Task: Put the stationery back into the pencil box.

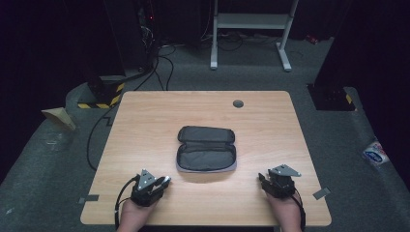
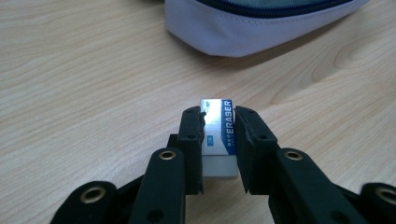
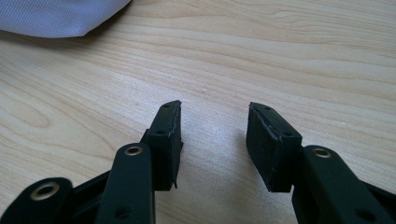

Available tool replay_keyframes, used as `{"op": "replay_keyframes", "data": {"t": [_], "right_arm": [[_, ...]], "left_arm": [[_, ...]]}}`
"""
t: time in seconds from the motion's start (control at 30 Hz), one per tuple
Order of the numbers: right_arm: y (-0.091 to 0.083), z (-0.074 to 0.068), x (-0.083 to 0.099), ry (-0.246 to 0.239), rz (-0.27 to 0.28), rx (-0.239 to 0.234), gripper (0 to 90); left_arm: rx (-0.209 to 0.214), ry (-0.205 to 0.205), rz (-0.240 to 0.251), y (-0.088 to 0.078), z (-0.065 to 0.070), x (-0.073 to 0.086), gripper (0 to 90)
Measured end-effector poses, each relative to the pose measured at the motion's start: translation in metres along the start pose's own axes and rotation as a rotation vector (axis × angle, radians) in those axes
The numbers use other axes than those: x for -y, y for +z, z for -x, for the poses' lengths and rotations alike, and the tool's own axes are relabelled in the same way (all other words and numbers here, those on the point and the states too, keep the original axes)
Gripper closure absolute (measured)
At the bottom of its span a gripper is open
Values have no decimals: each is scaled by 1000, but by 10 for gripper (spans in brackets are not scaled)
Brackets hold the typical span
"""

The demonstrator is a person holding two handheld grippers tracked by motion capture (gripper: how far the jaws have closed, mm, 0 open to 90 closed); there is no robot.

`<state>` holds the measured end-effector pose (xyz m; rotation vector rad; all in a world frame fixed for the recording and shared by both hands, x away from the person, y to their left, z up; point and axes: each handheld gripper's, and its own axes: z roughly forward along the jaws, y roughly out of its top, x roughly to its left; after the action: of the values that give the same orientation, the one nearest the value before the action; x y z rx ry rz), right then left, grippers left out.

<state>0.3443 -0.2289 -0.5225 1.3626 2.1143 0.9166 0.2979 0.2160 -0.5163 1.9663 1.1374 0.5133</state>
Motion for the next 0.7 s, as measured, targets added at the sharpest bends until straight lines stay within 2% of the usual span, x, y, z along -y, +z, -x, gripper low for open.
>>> {"op": "replay_keyframes", "data": {"t": [0.4,0.7], "right_arm": [[0,0,0,2,-1,4,539],[0,0,0,4,-2,2,539]], "left_arm": [[12,-10,55,-5,-1,-15,729],[10,-1,86,-8,0,-26,729]]}}
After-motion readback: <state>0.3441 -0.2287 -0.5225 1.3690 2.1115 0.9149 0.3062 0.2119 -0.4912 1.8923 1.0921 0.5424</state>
